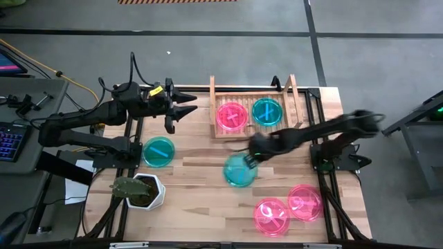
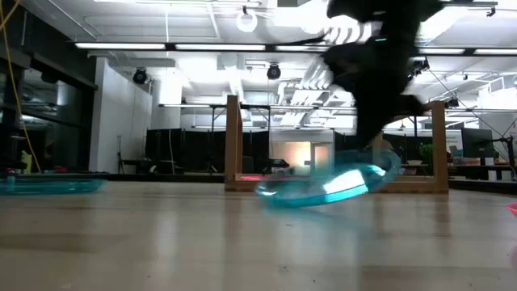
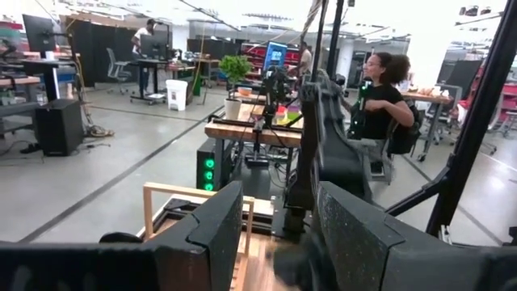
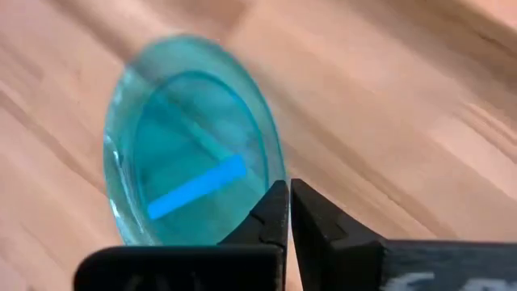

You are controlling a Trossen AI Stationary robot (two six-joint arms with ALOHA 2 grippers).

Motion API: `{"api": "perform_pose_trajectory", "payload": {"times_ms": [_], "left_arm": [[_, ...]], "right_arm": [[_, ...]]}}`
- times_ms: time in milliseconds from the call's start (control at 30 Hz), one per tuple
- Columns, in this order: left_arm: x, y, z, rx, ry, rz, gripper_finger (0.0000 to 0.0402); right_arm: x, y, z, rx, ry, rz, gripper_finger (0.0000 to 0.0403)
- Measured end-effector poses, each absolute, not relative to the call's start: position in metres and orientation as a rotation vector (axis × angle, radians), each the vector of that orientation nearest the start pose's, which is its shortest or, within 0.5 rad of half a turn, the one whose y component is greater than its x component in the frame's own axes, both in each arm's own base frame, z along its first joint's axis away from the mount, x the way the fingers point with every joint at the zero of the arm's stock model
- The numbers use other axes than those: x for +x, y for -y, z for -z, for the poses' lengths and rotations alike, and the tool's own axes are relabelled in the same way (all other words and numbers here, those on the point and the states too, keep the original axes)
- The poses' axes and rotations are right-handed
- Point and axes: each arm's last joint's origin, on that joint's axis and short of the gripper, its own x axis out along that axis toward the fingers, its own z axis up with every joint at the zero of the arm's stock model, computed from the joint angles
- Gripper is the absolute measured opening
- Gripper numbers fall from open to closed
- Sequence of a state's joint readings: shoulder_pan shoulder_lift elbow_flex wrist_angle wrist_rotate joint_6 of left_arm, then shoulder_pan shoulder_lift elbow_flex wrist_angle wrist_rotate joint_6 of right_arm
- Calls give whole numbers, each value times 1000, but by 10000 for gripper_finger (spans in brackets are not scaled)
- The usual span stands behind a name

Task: Place and stack plates onto a shelf
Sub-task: Stack the blue plate on top of the other blue plates on the shelf

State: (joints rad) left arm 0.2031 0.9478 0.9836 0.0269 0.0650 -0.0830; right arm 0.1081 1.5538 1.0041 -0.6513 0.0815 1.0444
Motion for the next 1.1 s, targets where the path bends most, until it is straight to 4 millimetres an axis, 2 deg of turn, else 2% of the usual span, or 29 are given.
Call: {"api": "perform_pose_trajectory", "payload": {"times_ms": [100,200,367,567,667,767,1000,1100], "left_arm": [[203,-40,-392,-65,63,-137,152],[204,-41,-391,-64,60,-153,152],[204,-42,-391,-149,69,-190,152],[204,-42,-391,-201,69,-188,152],[204,-42,-390,-202,65,-188,152],[204,-42,-390,-202,65,-188,152],[204,-42,-389,-201,58,-189,152],[204,-42,-389,-201,55,-189,152]], "right_arm": [[246,-21,-208,908,-905,683,0],[213,-11,-211,968,-738,767,0],[185,0,-211,1050,-605,781,0],[190,-5,-195,1161,-579,525,1],[194,-12,-184,1220,-563,449,17],[195,-18,-173,1226,-623,465,56],[202,-38,-149,1300,-799,475,179],[206,-45,-137,1326,-839,510,214]]}}
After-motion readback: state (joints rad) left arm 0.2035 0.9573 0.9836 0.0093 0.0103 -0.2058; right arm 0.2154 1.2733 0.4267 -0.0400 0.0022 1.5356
